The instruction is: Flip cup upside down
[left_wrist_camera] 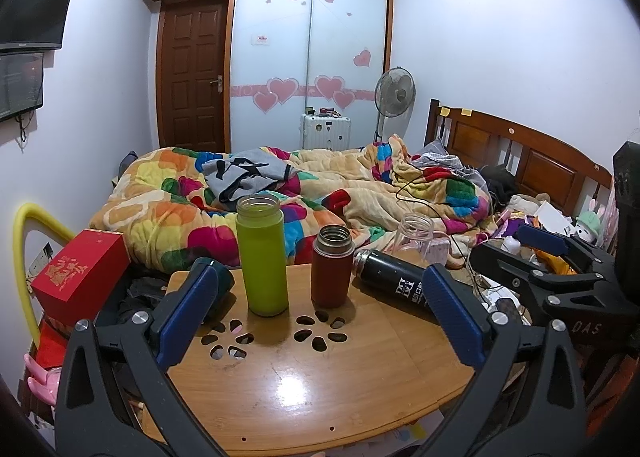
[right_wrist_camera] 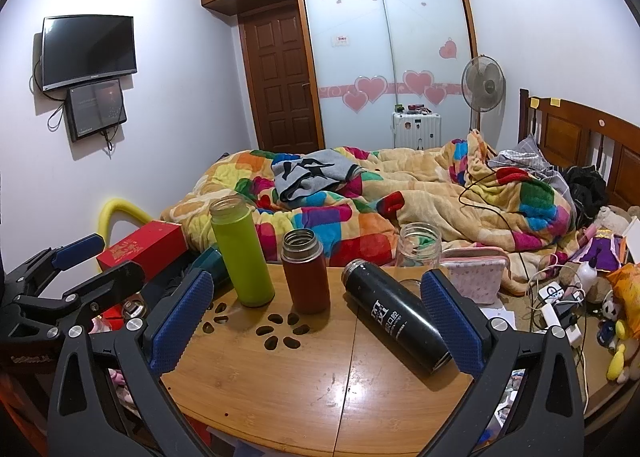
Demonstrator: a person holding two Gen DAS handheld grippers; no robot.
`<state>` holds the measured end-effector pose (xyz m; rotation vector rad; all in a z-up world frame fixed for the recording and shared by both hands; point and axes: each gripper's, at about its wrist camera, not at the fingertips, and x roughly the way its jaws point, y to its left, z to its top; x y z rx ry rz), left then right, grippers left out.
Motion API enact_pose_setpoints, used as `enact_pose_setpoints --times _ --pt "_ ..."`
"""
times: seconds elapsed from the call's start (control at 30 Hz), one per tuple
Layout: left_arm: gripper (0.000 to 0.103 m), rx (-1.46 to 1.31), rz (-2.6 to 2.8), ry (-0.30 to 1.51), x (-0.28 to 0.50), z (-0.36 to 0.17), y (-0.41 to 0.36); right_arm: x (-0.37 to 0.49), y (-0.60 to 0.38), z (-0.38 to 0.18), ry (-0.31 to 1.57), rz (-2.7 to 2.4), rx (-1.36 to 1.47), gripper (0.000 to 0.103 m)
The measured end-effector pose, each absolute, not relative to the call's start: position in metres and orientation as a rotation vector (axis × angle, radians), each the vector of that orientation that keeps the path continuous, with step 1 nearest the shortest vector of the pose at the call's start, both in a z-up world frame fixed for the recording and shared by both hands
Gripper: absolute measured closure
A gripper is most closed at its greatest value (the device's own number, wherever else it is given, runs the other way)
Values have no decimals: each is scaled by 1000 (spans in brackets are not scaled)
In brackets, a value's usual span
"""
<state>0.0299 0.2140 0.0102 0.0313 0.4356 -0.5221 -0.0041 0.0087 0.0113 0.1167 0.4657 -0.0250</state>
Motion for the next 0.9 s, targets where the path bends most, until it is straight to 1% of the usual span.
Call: enact_pose_setpoints --times 0.2,0.5,0.53,0.57,0.63,0.83,0.87,0.9 --pt "0 9 -556 467 44 -5 201 3 -4 0 471 -29 133 0" --pt "0 11 -570 656 115 -63 140 14 -54 -37 537 -81 206 0" --pt "5 12 -555 669 125 -71 131 15 -60 -41 547 -86 216 0" --pt "13 12 -548 679 133 -76 124 16 -67 -45 554 -90 224 0" --pt "19 27 -531 712 150 -89 109 17 -76 -53 568 -94 237 0" --pt "20 55 -420 732 189 -113 86 21 -91 -74 601 -86 241 0" --pt "24 49 -413 733 193 -114 85 23 -91 -77 610 -83 238 0" --pt "26 45 -400 729 197 -116 83 23 -90 -79 615 -81 232 0"
